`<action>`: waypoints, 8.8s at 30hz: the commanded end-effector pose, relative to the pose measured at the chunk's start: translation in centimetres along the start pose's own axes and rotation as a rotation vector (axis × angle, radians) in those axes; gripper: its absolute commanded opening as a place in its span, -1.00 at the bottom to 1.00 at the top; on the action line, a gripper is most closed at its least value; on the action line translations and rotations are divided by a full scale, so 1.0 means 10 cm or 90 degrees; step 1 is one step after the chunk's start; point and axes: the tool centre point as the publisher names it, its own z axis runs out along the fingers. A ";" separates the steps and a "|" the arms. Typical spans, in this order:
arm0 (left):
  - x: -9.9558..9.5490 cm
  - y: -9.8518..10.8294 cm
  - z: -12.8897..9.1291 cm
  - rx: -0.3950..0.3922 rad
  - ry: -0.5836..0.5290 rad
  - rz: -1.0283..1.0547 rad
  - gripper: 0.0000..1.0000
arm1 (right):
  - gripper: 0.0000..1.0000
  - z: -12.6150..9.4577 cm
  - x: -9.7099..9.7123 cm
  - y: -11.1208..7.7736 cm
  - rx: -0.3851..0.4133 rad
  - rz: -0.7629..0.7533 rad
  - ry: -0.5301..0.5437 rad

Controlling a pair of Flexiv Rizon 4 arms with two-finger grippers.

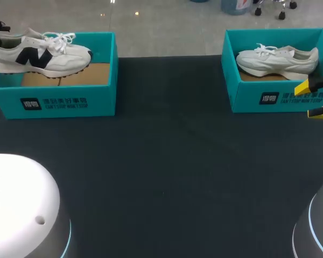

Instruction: Take the shoe out of the shoebox, open the shoe tongue, remove and reinsert the insole, then place the shoe into the shoebox

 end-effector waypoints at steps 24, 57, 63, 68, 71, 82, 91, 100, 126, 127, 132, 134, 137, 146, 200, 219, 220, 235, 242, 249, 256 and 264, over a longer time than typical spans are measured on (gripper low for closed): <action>-0.26 0.13 0.58 0.001 -0.021 0.045 -1.00 | 1.00 0.00 0.00 0.00 0.000 0.001 -0.001; -0.42 0.11 1.40 0.024 -0.005 0.021 -1.00 | 1.00 0.00 0.00 0.00 0.000 0.001 -0.001; -0.44 0.10 1.50 0.028 0.000 0.012 -1.00 | 1.00 0.00 0.00 0.00 0.000 0.001 -0.001; -0.44 0.10 1.58 0.034 0.006 0.007 -1.00 | 1.00 0.00 0.00 0.00 0.000 0.001 -0.001; -0.45 0.09 1.59 0.035 0.008 0.006 -0.52 | 1.00 0.00 0.00 0.00 0.000 0.001 -0.001; -0.45 0.05 1.35 0.027 0.014 -0.006 1.00 | 1.00 0.00 0.00 0.00 0.000 0.001 -0.001; -0.54 0.04 0.88 0.000 -0.005 -0.017 1.00 | 1.00 0.00 0.00 0.00 0.000 0.001 -0.001; -0.53 0.01 0.34 -0.014 -0.017 -0.041 1.00 | 1.00 0.00 0.00 0.00 0.000 0.001 -0.001; -0.29 0.05 -0.56 -0.013 -0.056 -0.259 1.00 | 1.00 0.00 0.00 0.00 0.000 0.001 -0.001; -0.29 0.05 -0.56 -0.013 -0.056 -0.259 1.00 | 1.00 0.00 0.00 0.00 0.000 0.001 -0.001; -0.29 0.05 -0.56 -0.013 -0.056 -0.259 1.00 | 1.00 0.00 0.00 0.00 0.000 0.001 -0.001; -0.29 0.05 -0.56 -0.013 -0.056 -0.259 1.00 | 1.00 0.00 0.00 0.00 0.000 0.001 -0.001; -0.29 0.05 -0.56 -0.013 -0.056 -0.259 1.00 | 1.00 0.00 0.00 0.00 0.000 0.001 -0.001; -0.29 0.05 -0.56 -0.013 -0.056 -0.259 1.00 | 1.00 -0.16 0.13 0.82 -0.039 -0.039 -0.106; -0.29 0.05 -0.56 -0.013 -0.056 -0.259 1.00 | 1.00 0.14 -0.55 3.45 -0.116 -0.073 -0.515; -0.29 0.05 -0.56 -0.013 -0.056 -0.259 1.00 | 1.00 0.09 -1.19 3.79 -0.105 0.046 -0.572; -0.29 0.05 -0.56 -0.013 -0.056 -0.259 1.00 | 1.00 0.09 -1.19 3.79 -0.105 0.046 -0.572; -0.29 0.05 -0.56 -0.013 -0.056 -0.259 1.00 | 1.00 0.18 -1.43 3.92 -0.152 0.039 -0.591; -0.29 0.05 -0.56 -0.013 -0.056 -0.259 1.00 | 1.00 0.20 -1.74 4.06 -0.134 0.056 -0.632; -0.29 0.05 -0.56 -0.013 -0.056 -0.259 1.00 | 1.00 0.27 -2.06 4.15 -0.098 0.086 -0.657; -0.29 0.05 -0.56 -0.013 -0.056 -0.259 1.00 | 1.00 0.30 -2.30 4.21 -0.082 0.145 -0.674; -0.29 0.05 -0.56 -0.013 -0.056 -0.259 1.00 | 1.00 0.31 -2.53 4.19 -0.088 0.189 -0.677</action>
